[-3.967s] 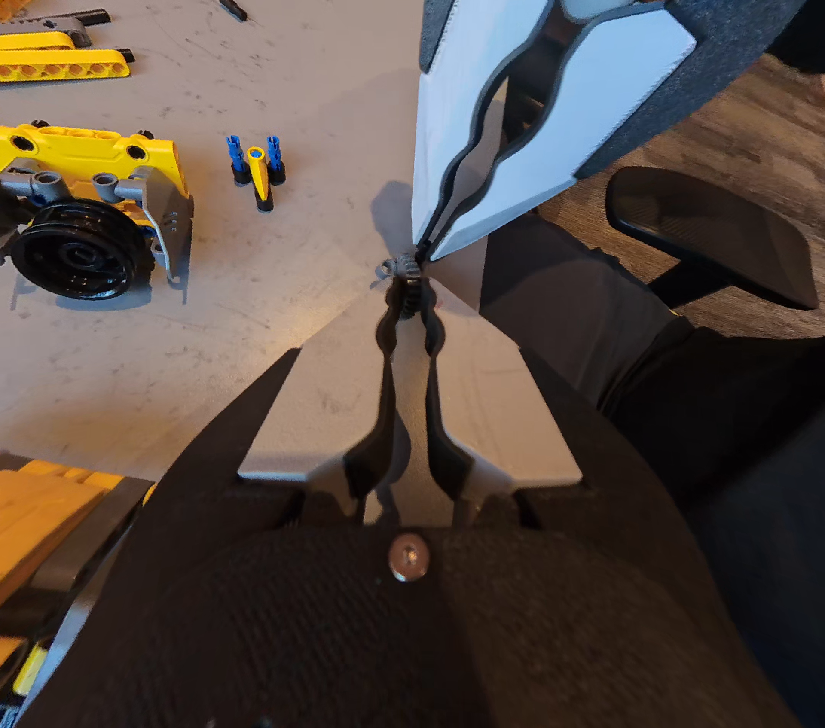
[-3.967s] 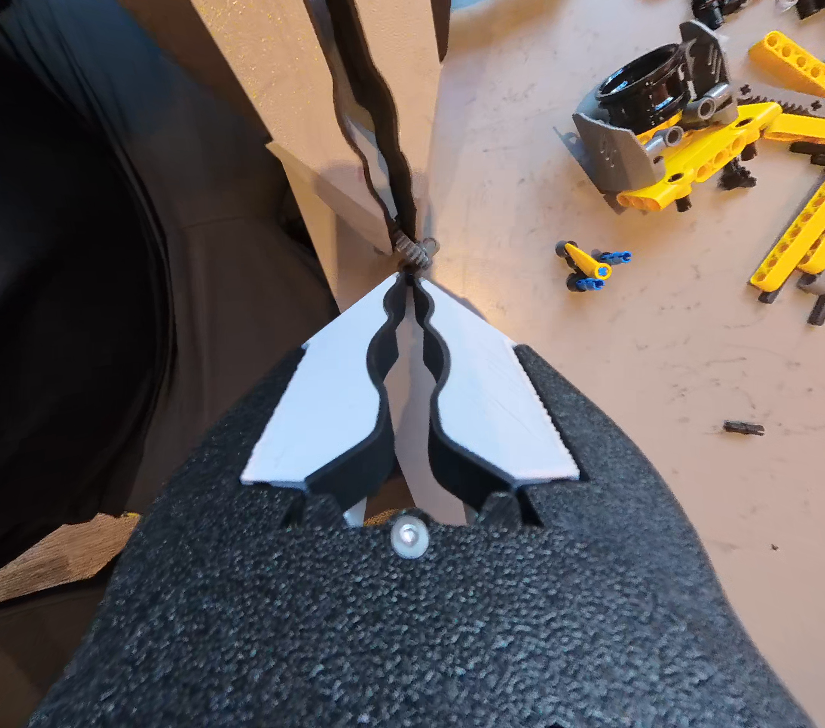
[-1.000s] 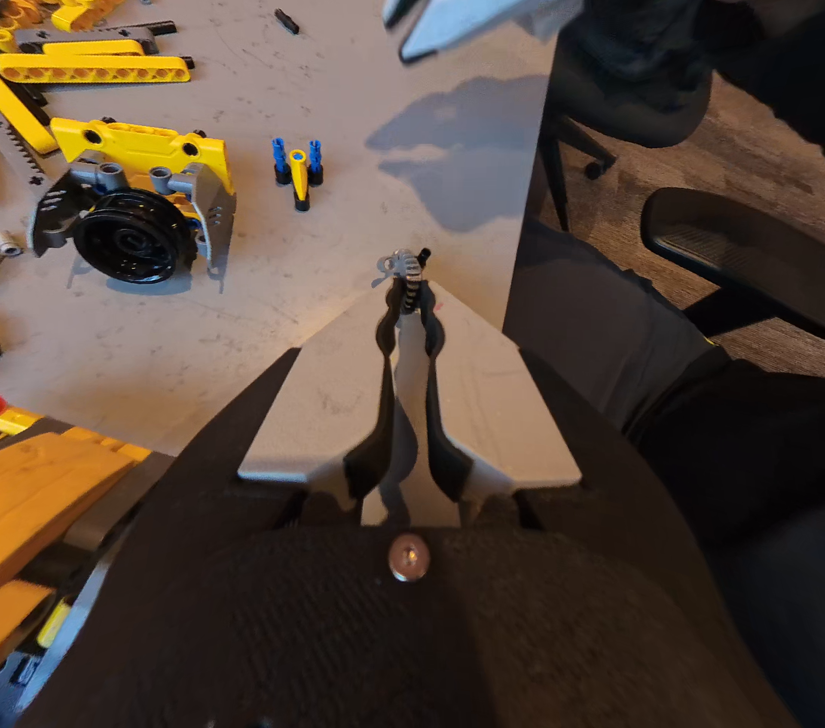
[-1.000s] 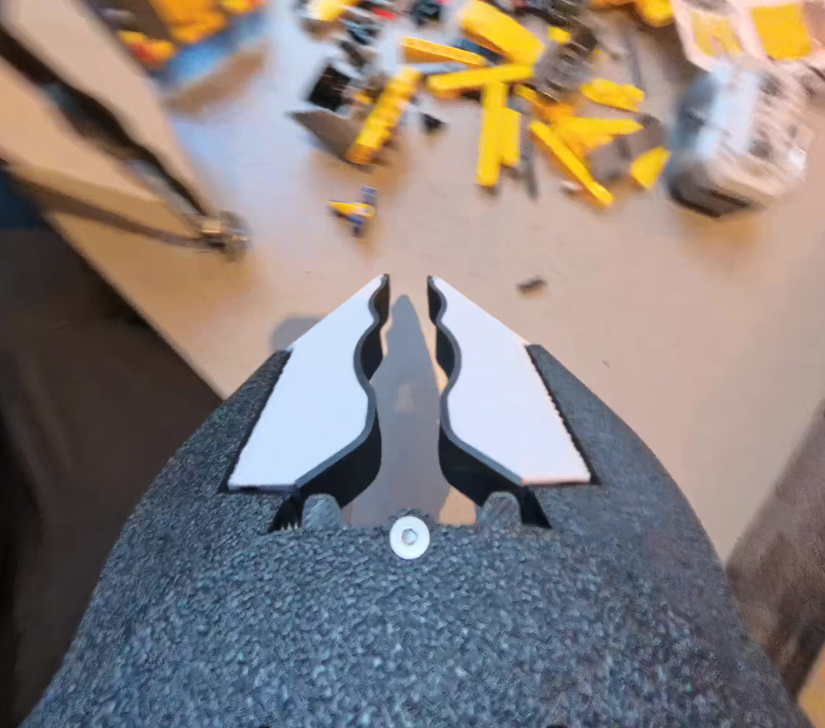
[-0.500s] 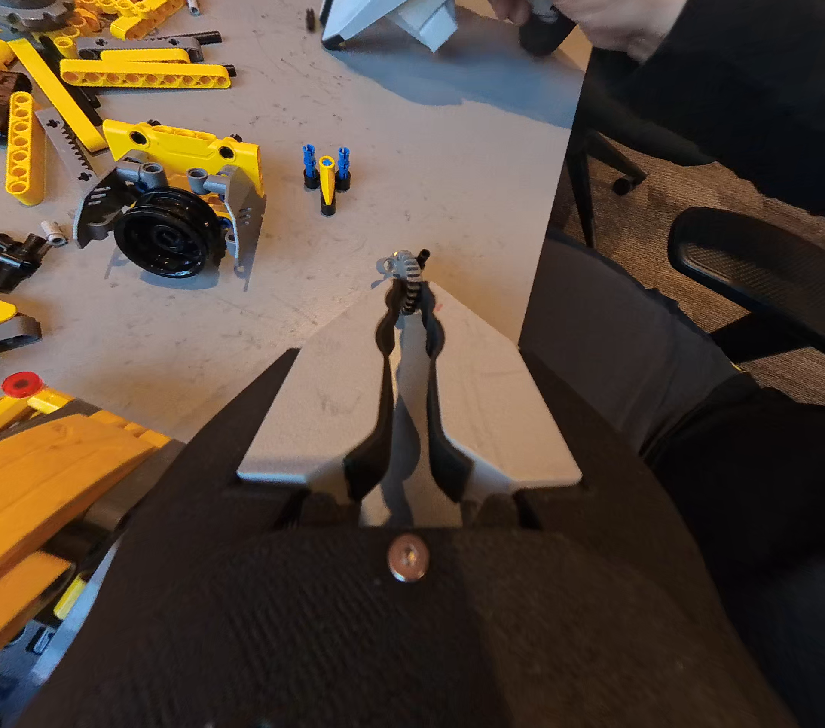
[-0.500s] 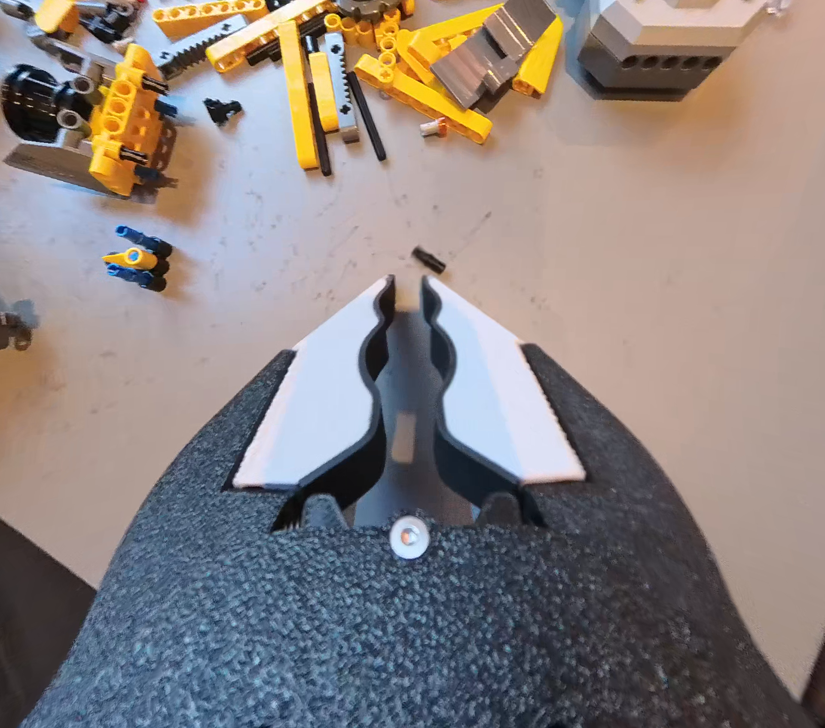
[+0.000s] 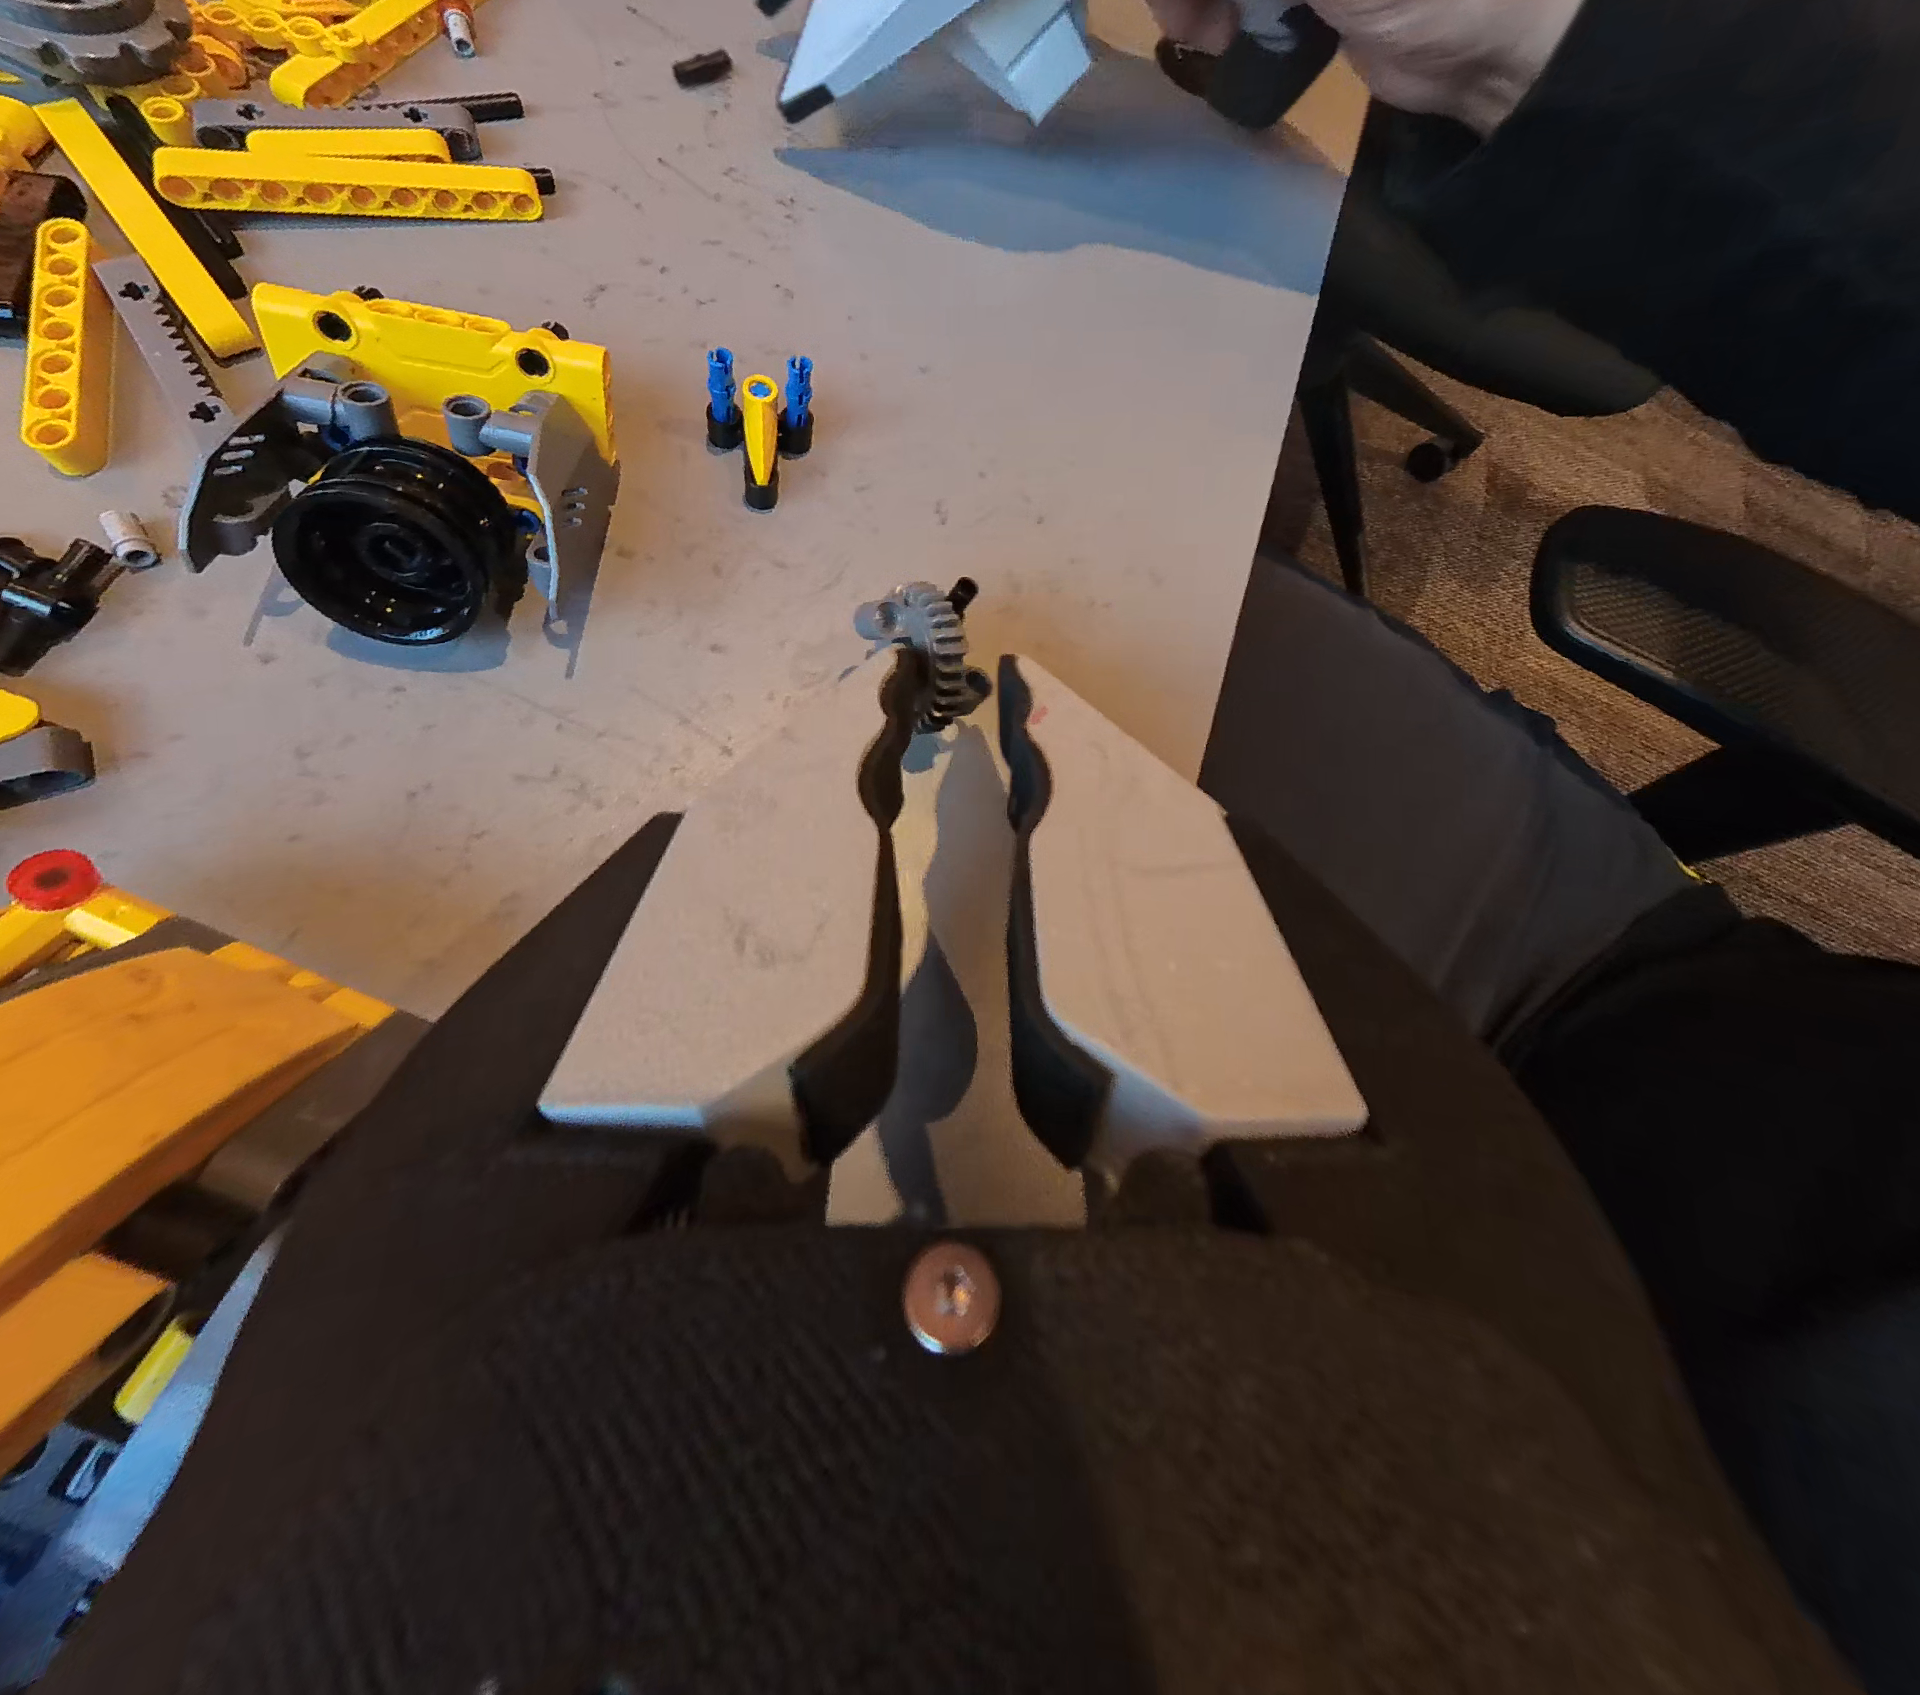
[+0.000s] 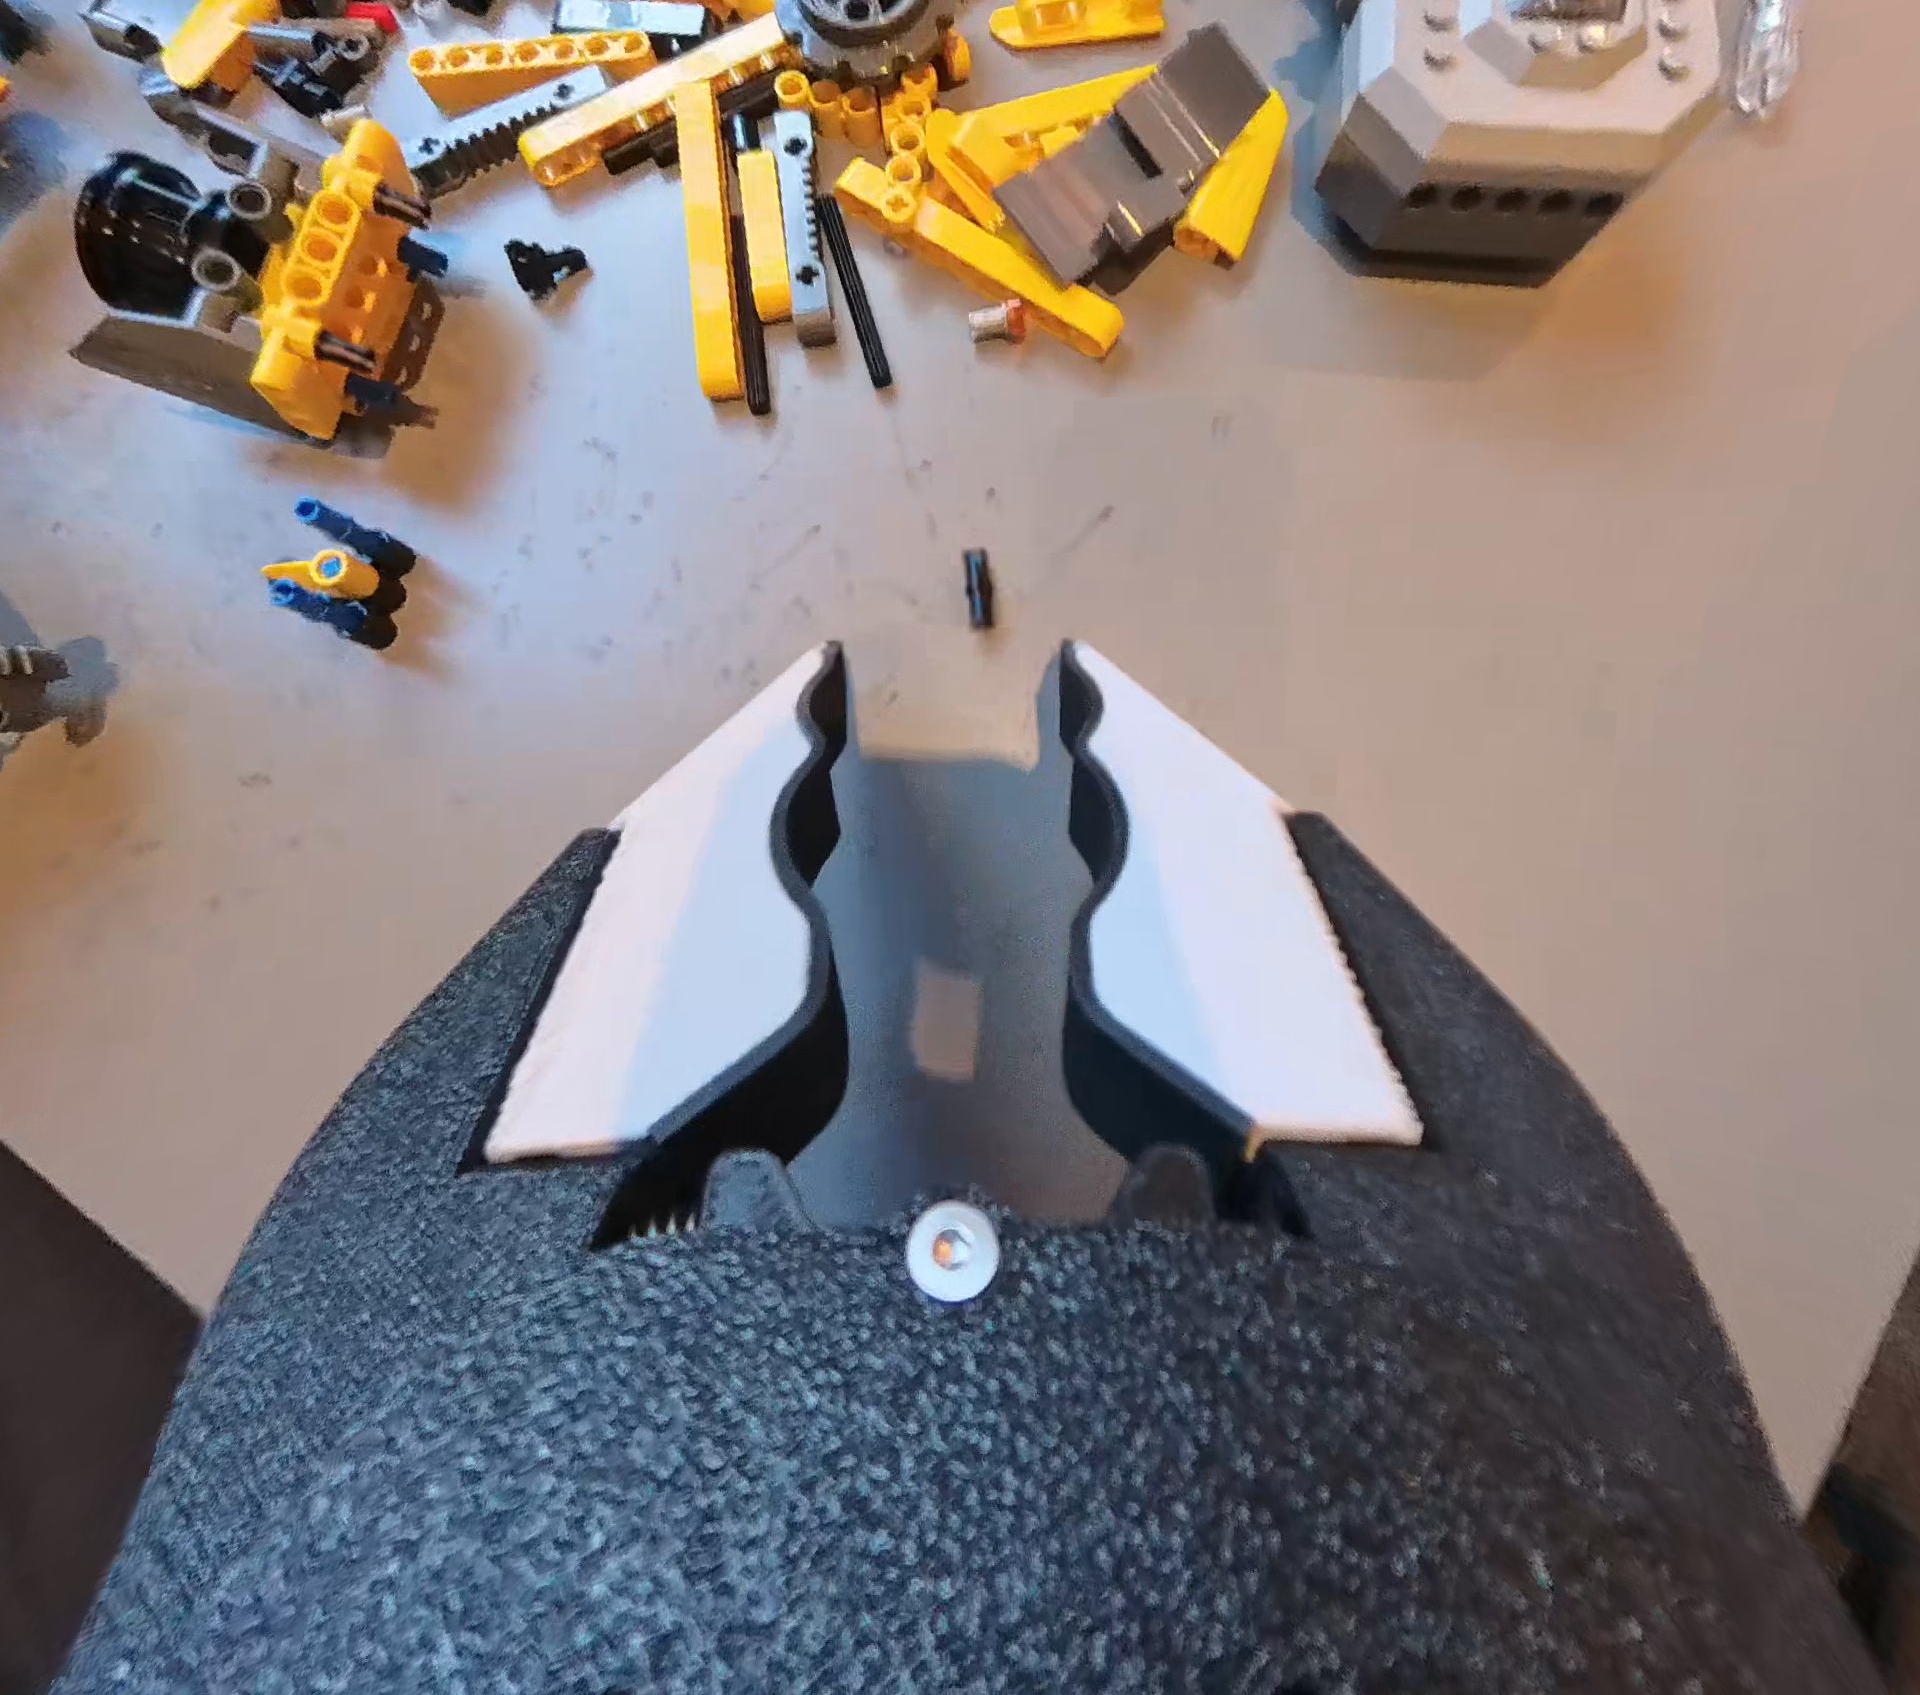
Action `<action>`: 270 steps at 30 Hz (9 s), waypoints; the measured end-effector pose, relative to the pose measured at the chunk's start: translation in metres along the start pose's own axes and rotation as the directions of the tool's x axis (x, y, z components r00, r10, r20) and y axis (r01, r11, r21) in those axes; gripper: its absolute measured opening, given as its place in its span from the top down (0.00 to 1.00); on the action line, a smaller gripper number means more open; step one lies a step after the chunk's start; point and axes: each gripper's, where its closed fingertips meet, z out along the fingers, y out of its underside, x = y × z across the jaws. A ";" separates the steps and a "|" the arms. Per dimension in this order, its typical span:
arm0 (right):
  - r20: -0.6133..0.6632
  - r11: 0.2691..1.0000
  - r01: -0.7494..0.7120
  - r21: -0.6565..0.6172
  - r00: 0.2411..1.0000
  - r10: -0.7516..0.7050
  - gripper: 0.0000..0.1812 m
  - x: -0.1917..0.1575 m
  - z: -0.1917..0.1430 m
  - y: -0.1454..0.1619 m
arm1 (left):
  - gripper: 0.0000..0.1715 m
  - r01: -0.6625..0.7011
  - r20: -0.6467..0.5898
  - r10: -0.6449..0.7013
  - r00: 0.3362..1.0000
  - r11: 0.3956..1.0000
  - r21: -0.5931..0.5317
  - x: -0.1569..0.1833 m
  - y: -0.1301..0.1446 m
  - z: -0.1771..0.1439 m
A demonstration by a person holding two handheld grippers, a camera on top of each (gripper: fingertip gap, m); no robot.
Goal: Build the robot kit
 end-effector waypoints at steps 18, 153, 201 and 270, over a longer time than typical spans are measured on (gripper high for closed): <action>0.254 0.996 0.069 0.064 0.963 -0.083 0.98 -0.057 -0.008 -0.006 | 0.90 -0.016 0.022 0.015 1.000 0.998 0.055 -0.005 -0.015 -0.020; 0.099 0.663 0.657 0.360 0.680 -0.727 0.98 -0.253 -0.073 0.018 | 0.99 -0.664 0.029 0.664 0.747 0.743 0.082 0.069 0.014 -0.050; 0.126 0.661 0.645 0.383 0.673 -0.729 0.97 -0.261 -0.091 0.008 | 0.98 -0.709 0.068 0.706 0.705 0.699 0.098 0.082 0.003 -0.060; 0.656 0.916 -0.209 0.343 0.752 -0.074 0.97 -0.257 -0.108 -0.023 | 0.98 -0.840 0.458 0.737 0.497 0.541 0.043 0.073 -0.031 -0.080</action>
